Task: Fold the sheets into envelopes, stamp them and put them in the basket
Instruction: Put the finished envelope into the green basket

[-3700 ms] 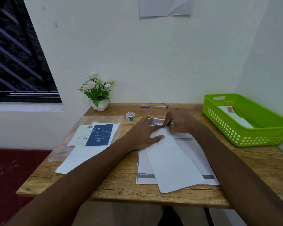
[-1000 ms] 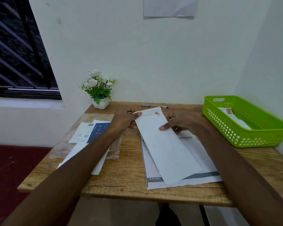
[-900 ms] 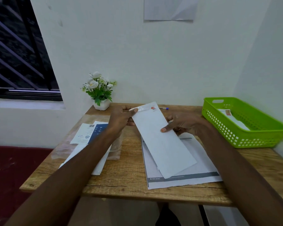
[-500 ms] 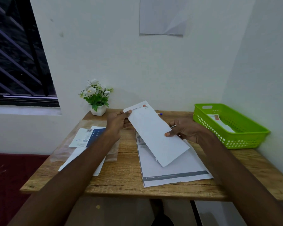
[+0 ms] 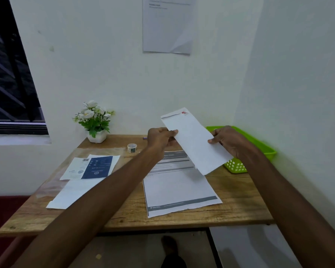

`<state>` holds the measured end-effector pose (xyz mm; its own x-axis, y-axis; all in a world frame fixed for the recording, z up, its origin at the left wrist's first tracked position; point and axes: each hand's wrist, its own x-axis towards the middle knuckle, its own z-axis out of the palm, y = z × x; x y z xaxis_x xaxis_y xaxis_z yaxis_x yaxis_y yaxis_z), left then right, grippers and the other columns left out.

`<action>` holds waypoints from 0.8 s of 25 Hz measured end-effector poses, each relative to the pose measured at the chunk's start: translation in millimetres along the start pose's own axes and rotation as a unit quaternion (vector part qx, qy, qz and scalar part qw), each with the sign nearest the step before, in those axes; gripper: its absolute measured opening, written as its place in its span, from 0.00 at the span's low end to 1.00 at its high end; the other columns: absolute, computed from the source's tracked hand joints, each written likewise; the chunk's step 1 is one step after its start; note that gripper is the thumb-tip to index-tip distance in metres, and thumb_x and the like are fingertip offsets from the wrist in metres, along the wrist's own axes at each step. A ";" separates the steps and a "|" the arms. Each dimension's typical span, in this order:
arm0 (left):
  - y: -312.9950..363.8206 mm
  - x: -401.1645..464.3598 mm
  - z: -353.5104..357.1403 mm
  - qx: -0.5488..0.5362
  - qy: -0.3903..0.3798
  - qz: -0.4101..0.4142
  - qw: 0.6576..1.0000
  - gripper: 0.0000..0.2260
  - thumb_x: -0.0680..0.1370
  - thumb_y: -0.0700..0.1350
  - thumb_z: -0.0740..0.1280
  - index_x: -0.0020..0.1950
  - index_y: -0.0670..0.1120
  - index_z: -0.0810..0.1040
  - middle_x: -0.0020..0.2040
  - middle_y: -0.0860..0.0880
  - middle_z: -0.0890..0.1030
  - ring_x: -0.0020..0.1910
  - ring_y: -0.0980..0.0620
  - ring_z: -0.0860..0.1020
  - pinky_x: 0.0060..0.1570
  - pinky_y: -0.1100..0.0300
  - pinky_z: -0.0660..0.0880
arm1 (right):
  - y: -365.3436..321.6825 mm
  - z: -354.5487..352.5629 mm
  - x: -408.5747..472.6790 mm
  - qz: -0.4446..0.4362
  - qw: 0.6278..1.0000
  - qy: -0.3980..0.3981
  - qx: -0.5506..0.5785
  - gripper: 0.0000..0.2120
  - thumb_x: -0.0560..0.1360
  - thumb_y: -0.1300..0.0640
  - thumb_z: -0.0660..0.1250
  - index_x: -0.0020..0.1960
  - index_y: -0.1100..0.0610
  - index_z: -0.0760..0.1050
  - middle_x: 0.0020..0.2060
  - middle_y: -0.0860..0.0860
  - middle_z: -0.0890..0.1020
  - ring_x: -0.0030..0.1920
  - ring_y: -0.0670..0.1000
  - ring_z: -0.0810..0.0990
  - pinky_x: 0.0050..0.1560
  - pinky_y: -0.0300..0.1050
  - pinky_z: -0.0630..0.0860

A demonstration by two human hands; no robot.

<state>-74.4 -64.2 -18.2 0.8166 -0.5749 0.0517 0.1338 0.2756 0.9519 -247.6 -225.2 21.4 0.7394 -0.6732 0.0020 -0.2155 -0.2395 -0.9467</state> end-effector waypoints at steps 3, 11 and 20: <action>1.6 2.3 44.0 0.016 -0.014 0.001 1.000 0.10 0.72 0.31 0.77 0.52 0.35 0.82 0.51 0.38 0.87 0.42 0.46 0.88 0.39 0.58 0.84 | 4.5 -32.2 0.9 0.005 0.997 0.083 -0.005 0.05 0.72 0.74 0.67 0.48 0.71 0.79 0.47 0.63 0.79 0.48 0.60 0.78 0.51 0.53 0.72; -18.5 12.2 139.6 0.118 -0.060 0.065 0.989 0.36 0.69 0.31 0.78 0.75 0.46 0.73 0.54 0.39 0.84 0.48 0.45 0.85 0.51 0.50 0.84 | 35.3 -100.6 28.9 0.033 0.964 0.257 -0.067 0.09 0.72 0.72 0.70 0.52 0.71 0.78 0.40 0.59 0.76 0.44 0.55 0.75 0.43 0.46 0.68; -58.0 49.2 172.8 0.492 -0.118 0.148 0.850 0.10 0.73 0.55 0.75 0.49 0.52 0.87 0.53 0.52 0.85 0.63 0.47 0.77 0.64 0.47 0.73 | 65.2 -116.4 56.7 0.073 0.937 0.268 -0.212 0.14 0.72 0.71 0.66 0.35 0.60 0.64 0.33 0.54 0.69 0.42 0.54 0.72 0.29 0.42 0.61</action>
<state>-138.9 -241.6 -18.7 0.5820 -0.7632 0.2807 -0.6869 -0.2766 0.6720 -293.9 -360.5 -2.7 0.2804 -0.9480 0.1503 -0.6077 -0.2966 -0.7367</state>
